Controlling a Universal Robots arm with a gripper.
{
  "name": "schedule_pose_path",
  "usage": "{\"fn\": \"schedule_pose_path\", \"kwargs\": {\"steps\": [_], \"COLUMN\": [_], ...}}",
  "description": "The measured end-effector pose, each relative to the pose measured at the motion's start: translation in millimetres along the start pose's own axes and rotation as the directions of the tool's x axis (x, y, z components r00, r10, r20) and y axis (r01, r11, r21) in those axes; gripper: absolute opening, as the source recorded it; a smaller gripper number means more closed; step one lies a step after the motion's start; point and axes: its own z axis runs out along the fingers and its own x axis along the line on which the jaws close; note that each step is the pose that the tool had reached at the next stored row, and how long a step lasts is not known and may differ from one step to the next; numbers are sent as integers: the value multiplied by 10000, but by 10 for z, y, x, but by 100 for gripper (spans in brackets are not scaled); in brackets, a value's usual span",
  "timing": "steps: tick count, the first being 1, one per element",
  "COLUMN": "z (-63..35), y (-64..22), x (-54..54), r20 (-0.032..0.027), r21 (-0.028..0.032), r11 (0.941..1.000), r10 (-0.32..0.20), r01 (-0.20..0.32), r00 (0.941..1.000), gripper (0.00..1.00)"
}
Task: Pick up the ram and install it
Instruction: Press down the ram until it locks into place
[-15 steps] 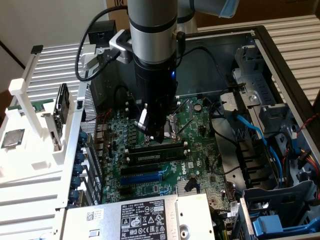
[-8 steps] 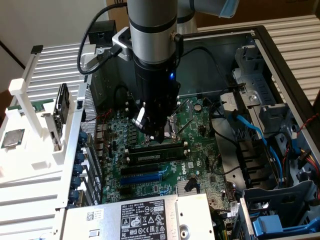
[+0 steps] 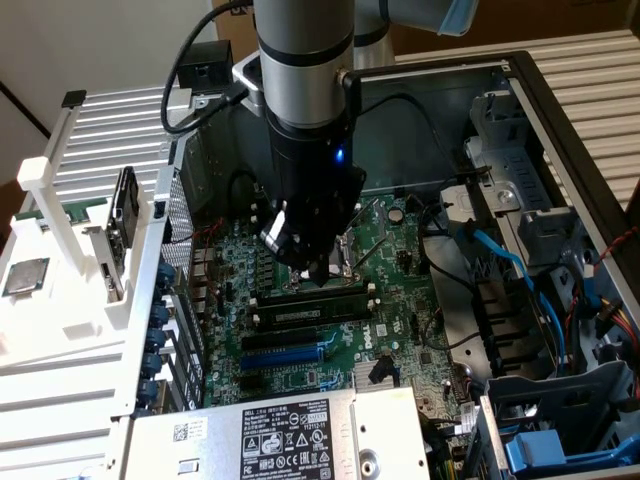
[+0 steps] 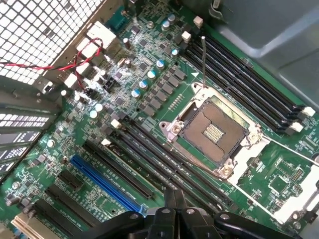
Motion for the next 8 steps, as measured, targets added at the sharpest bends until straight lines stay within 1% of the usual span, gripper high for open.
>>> {"fn": "schedule_pose_path", "kwargs": {"steps": [4, 8], "z": [0, 0], "y": [0, 0], "x": [0, 0], "r20": [21, 41], "r21": [7, 14], "r11": [9977, 9907], "r10": [674, 1359], "r01": [-674, -1359], "r00": [9977, 9907], "gripper": [10, 10]}}
